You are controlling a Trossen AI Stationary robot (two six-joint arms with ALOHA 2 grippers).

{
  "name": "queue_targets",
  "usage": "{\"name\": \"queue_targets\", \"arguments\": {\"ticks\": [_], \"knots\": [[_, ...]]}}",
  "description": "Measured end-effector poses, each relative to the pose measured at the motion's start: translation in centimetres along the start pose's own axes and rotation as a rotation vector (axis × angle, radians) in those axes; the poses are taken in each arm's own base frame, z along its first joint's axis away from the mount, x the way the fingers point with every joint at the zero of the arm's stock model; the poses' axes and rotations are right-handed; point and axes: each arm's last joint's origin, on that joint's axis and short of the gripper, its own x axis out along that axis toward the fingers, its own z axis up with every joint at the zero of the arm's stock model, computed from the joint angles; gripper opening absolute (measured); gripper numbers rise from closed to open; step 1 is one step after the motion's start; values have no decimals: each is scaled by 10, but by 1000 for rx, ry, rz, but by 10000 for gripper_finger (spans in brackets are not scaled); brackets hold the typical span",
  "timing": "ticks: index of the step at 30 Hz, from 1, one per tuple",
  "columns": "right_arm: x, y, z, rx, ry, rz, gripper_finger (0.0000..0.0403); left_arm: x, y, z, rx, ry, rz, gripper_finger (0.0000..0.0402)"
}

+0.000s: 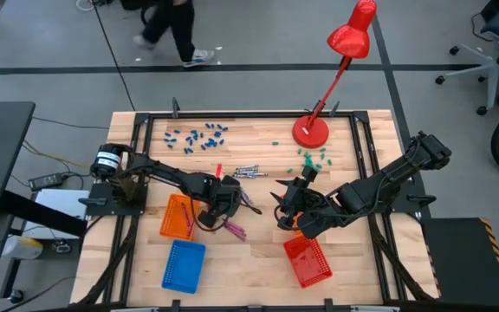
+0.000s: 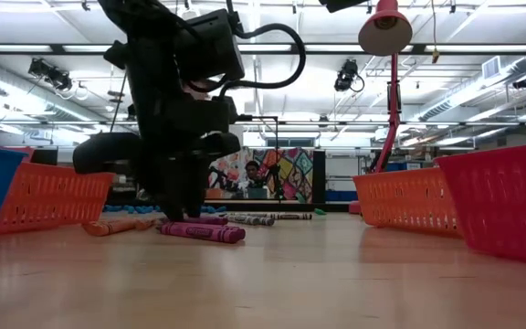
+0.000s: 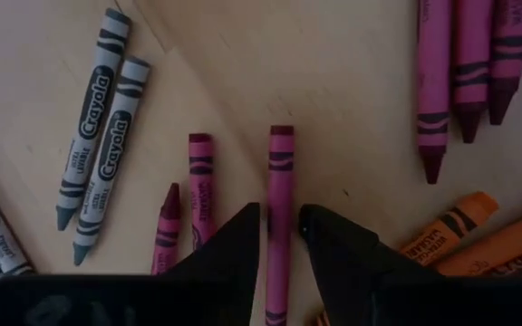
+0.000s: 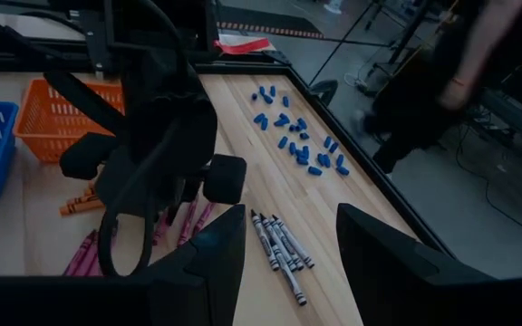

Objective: Sort crayons
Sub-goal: Put the red crayon into the left orange bin

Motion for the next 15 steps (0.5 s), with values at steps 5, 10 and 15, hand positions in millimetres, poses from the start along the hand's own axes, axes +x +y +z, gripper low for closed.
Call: {"name": "queue_targets", "arguments": {"ticks": [5, 10, 15], "knots": [[0, 0, 0, 0, 0, 0, 178, 0, 2, -2, -37, -4, -23, 65], [0, 0, 0, 0, 0, 0, 178, 0, 2, -1, -40, -6, -15, 25], [0, 0, 0, 0, 0, 0, 178, 0, 3, -1, -51, 1, 14, 25]]}}
